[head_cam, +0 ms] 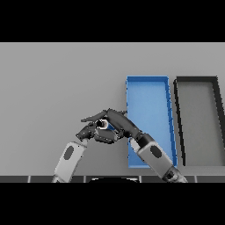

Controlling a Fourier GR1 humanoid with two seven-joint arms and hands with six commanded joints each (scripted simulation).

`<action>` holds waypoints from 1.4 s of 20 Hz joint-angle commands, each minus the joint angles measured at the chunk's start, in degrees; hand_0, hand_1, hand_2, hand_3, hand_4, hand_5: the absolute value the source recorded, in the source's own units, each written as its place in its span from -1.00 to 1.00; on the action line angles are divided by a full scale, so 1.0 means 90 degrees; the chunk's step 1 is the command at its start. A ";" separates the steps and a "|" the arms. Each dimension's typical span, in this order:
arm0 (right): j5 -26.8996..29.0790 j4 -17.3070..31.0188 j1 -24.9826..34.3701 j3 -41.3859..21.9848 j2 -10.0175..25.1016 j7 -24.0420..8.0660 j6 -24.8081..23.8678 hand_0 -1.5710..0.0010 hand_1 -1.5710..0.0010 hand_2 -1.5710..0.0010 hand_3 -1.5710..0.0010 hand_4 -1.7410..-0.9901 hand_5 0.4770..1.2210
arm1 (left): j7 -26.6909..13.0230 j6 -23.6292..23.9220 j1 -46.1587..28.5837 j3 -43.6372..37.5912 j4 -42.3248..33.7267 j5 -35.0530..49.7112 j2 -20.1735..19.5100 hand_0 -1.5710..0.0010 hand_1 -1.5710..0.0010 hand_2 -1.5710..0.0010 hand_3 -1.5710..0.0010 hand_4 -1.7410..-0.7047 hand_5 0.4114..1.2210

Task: Pick up the blue pipe and place it into the blue bin.

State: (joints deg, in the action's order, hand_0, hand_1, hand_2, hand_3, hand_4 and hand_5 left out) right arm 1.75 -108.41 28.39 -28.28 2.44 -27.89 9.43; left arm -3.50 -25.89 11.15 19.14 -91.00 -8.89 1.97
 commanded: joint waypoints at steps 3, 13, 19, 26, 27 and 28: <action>0.0253 0.0000 0.0021 0.0121 -0.0092 0.0278 -0.0093 -1.00 -1.00 -1.00 -1.00 -1.00 1.00 | 0.0000 0.0043 0.0030 -0.0041 0.0025 -0.0076 -0.0080 0.95 0.95 0.95 0.96 0.55 -0.79; 0.2557 -0.0030 0.2258 0.1761 0.0385 -0.0717 -0.0667 -1.00 -1.00 -1.00 -1.00 -1.00 1.00 | -0.0161 -0.0025 -0.0024 0.0011 0.0037 -0.0079 -0.0068 0.99 0.99 1.00 1.00 0.61 -0.94; 0.2171 0.0610 0.3103 0.2866 0.1491 -0.0782 -0.1487 -1.00 -1.00 -1.00 -1.00 -1.00 1.00 | -0.0328 -0.0044 0.0044 -0.0079 0.0031 -0.0084 -0.0178 1.00 1.00 1.00 1.00 0.64 -0.97; 0.2240 0.0836 0.1843 0.3504 0.2496 -0.0782 -0.1537 -1.00 -1.00 -1.00 -1.00 -1.00 1.00 | -0.0038 0.0051 -0.0063 0.0027 -0.0032 -0.0255 -0.0217 1.00 1.00 1.00 1.00 0.68 -0.99; 0.2291 0.0721 0.1524 0.3482 0.2560 -0.0782 -0.1616 -1.00 -1.00 -1.00 -1.00 -1.00 1.00 | -0.0143 0.0039 -0.0030 0.0008 -0.0036 -0.0218 -0.0205 1.00 1.00 1.00 1.00 0.68 -0.98; 0.2350 0.0607 0.1211 0.3439 0.2607 -0.0782 -0.1703 -1.00 -1.00 -1.00 -1.00 -1.00 1.00 | -0.0094 0.0067 0.0015 -0.0014 0.0076 -0.0279 -0.0232 1.00 1.00 1.00 1.00 0.69 -0.98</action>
State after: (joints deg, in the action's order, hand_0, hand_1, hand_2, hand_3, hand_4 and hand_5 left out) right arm 23.01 -102.93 39.19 2.66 25.89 -34.92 -5.89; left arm -4.46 -25.27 11.27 19.00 -90.32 -11.42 -0.14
